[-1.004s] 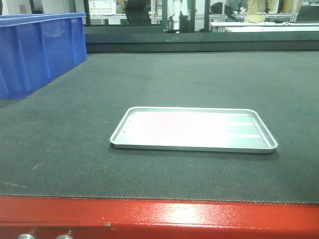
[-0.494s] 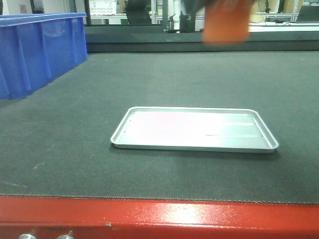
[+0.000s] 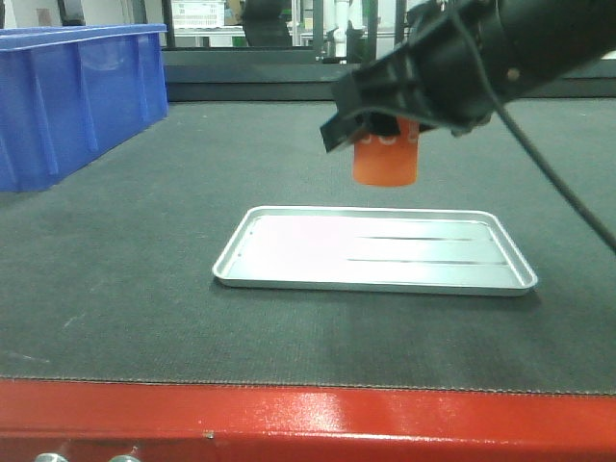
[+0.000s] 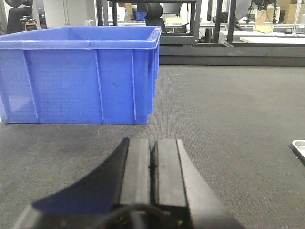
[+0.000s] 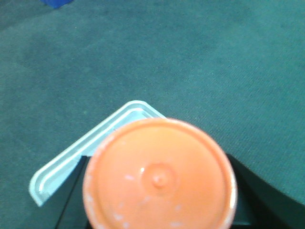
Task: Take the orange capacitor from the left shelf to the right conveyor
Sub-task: 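Lower the held capacitor onto the silver tray with the right gripper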
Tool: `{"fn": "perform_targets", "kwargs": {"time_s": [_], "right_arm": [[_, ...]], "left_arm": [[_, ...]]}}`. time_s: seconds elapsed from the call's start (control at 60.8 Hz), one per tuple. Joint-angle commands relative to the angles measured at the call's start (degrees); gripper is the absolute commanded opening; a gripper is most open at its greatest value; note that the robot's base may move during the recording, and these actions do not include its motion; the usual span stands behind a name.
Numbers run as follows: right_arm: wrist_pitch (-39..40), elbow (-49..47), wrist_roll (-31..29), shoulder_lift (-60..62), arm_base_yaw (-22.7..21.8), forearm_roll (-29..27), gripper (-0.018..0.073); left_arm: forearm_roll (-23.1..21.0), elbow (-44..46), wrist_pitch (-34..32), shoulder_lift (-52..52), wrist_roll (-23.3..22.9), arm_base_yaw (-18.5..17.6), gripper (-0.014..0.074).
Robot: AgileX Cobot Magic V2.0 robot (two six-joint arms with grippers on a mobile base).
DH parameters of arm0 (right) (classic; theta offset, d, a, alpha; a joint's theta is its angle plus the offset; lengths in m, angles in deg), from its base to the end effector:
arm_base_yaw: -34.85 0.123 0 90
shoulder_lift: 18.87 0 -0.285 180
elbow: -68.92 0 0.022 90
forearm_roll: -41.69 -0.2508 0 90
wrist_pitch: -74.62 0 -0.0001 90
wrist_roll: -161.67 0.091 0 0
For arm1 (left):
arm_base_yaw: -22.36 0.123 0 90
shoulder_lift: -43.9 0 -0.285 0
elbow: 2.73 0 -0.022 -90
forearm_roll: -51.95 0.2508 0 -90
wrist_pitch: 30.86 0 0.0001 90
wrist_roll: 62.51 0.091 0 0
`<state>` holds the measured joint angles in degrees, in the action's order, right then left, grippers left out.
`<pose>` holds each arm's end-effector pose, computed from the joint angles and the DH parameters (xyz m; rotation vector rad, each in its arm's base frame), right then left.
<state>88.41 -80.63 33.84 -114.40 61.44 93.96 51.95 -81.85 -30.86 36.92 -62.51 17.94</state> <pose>0.2809 0.1597 0.2359 -0.5808 1.9933 0.4888 0.0565 -0.0044 0.2027 0.0580 1.5019 -0.0620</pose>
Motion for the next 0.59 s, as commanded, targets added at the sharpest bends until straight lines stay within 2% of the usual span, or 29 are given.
{"fn": "perform_targets", "kwargs": {"time_s": [0.0, 0.263, 0.428, 0.51, 0.576], "right_arm": [[6.3, -1.89, -0.24, -0.09, -1.46, 0.35, 0.0052], [11.38, -1.89, -8.05, -4.62, -1.55, 0.35, 0.0052], [13.22, -1.89, -9.53, -6.06, -1.55, 0.35, 0.0055], [13.21, -1.89, -9.82, -7.06, -1.93, 0.35, 0.009], [13.09, -1.89, -9.82, -7.61, -2.44, 0.3, 0.0156]], "left_arm": [[-0.31, 0.45, -5.16, -0.58, 0.0, 0.14, -0.0105], [-0.31, 0.45, -5.16, -0.58, 0.0, 0.14, -0.0105], [-0.31, 0.45, -5.16, -0.58, 0.0, 0.14, -0.0105], [-0.31, 0.45, -5.16, -0.58, 0.0, 0.14, -0.0105], [-0.31, 0.45, -5.16, -0.58, 0.0, 0.14, -0.0105]]}}
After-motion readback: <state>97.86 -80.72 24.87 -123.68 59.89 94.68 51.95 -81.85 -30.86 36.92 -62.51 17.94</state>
